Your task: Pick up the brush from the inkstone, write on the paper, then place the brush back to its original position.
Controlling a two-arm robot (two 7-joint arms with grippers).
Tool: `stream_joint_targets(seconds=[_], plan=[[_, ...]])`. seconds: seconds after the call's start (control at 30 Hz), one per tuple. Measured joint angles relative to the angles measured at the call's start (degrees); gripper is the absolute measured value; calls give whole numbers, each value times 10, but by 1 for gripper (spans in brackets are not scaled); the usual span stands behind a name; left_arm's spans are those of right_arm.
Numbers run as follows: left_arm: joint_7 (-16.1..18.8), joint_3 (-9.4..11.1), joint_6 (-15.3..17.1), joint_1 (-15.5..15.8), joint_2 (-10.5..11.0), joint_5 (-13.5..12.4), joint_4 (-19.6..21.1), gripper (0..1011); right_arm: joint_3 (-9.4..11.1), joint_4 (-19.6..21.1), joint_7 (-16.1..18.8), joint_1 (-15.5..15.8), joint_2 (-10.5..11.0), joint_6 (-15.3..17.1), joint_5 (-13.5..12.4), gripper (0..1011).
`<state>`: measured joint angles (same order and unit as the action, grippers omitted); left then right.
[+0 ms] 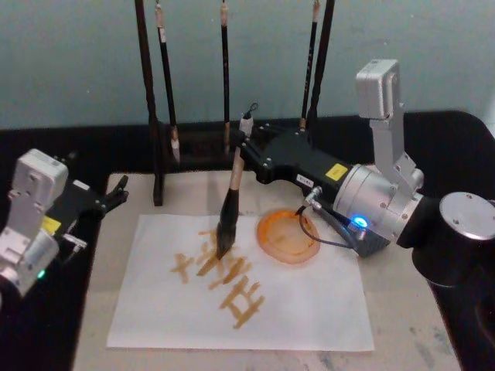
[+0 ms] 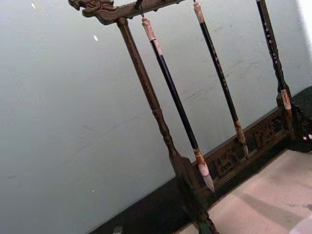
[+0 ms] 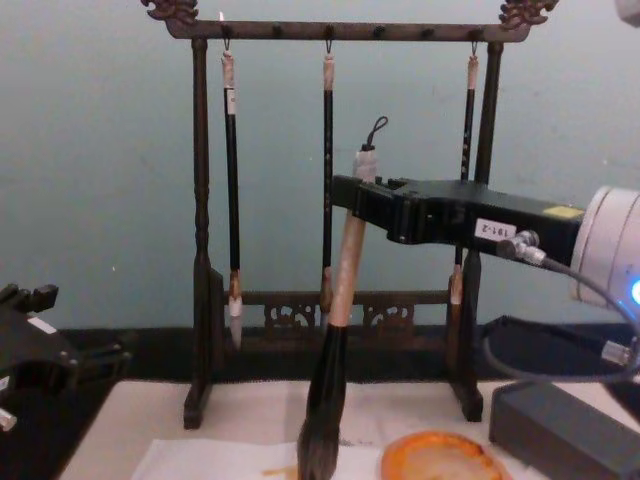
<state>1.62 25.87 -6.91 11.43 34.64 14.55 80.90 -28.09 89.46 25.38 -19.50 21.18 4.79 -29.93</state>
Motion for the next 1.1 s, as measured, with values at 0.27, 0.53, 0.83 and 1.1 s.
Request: stream_joint_targets(seconds=[0.27,0.53,0.83,1.1], plan=[[0,0,0,0,0,0,0,1010,0,-5,1,0,0,0,0,175],[0,0,0,0,0,0,0,1010,0,-7,3,0,3,2,2,175],[0,0,0,0,0,0,0,1010,0,7,9,5,16,11,2,175],[0,0,0,0,0,0,0,1010,7,29,7,19,33,26,-8,175]])
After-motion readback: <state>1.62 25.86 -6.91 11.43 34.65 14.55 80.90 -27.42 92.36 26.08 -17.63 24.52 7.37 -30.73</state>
